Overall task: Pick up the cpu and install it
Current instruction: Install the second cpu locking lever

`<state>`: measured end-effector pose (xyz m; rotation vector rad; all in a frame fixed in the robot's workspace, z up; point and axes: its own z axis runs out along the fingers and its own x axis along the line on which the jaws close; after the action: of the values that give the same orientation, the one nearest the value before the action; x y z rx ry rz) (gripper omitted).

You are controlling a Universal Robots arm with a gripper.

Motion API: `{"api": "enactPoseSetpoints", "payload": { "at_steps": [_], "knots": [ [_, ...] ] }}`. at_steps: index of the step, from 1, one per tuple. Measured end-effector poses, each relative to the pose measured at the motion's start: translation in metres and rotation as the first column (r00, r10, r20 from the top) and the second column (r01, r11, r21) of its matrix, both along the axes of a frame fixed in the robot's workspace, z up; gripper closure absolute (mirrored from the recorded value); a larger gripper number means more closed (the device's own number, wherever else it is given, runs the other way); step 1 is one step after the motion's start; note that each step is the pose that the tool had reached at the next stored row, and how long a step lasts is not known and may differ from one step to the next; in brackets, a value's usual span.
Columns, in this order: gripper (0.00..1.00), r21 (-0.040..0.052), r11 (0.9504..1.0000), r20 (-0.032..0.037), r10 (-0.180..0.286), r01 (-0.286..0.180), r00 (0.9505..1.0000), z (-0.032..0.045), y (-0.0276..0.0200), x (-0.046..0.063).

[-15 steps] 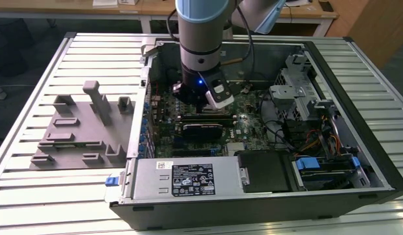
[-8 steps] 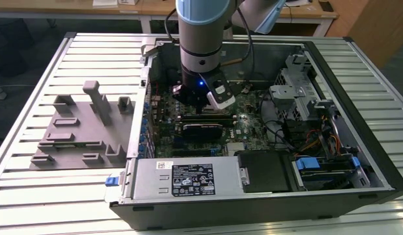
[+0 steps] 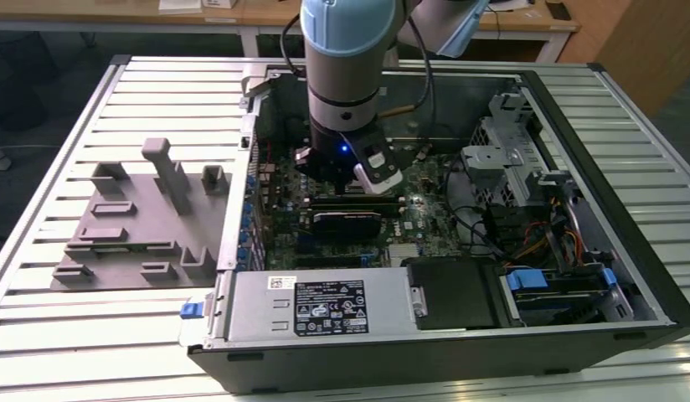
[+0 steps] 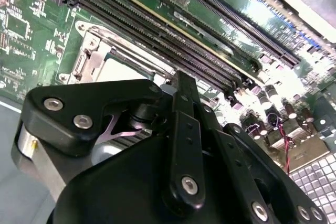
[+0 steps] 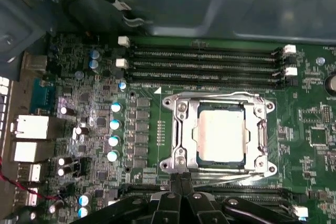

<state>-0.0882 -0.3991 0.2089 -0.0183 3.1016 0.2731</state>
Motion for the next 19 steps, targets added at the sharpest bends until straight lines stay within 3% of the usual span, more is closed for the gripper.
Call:
{"api": "enactPoseSetpoints", "payload": {
  "at_steps": [3,9,14,19],
  "knots": [
    [0.89,0.0129,0.9999,0.0,0.0,0.0,1.0,-0.0014,-0.0034,-0.002],
    [0.89,0.0222,0.9998,0.0,0.001,-0.001,1.0,-0.0026,-0.0096,-0.003],
    [0.89,0.0552,0.9985,0.0,0.001,-0.001,1.0,-0.0059,-0.0102,-0.004],
    [0.89,0.0711,0.9975,0.0,0.001,-0.001,1.0,-0.0107,-0.0112,-0.005]
  ]
}}
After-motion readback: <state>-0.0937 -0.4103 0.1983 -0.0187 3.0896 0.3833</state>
